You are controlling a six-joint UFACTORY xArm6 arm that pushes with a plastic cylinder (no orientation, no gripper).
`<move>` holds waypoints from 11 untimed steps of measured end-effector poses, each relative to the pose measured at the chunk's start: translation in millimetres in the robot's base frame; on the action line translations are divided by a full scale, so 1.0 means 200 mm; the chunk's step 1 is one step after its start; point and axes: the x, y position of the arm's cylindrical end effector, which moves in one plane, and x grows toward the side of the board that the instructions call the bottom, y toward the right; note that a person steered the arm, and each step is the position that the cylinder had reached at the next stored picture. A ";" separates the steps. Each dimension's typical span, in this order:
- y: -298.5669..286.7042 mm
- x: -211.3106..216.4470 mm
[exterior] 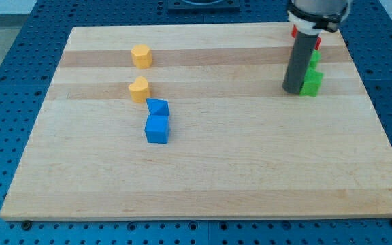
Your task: Point at the yellow hexagon
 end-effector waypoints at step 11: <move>-1.60 -0.67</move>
